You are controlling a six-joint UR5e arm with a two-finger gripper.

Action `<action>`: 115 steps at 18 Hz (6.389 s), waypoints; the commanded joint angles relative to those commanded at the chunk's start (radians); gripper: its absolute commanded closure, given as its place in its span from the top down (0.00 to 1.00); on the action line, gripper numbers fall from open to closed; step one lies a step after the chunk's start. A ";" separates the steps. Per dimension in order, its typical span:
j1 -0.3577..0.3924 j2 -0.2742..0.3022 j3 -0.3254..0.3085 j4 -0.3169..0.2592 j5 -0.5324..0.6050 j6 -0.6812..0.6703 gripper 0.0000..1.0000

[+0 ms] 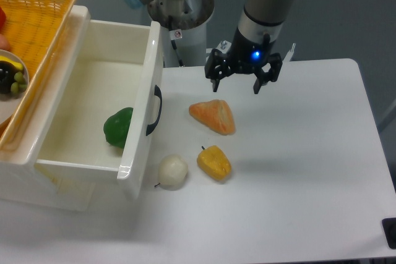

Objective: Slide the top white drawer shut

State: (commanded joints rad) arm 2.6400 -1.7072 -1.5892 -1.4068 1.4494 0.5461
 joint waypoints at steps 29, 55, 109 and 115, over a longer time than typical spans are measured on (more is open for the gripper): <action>-0.115 -0.135 -0.058 0.025 0.031 -0.046 1.00; -0.230 -0.183 -0.058 0.026 -0.003 -0.094 1.00; -0.422 -0.149 -0.057 0.026 -0.044 -0.137 1.00; -0.439 -0.149 -0.043 0.026 -0.043 -0.138 1.00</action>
State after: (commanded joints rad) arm 2.2013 -1.8561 -1.6322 -1.3806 1.4067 0.4080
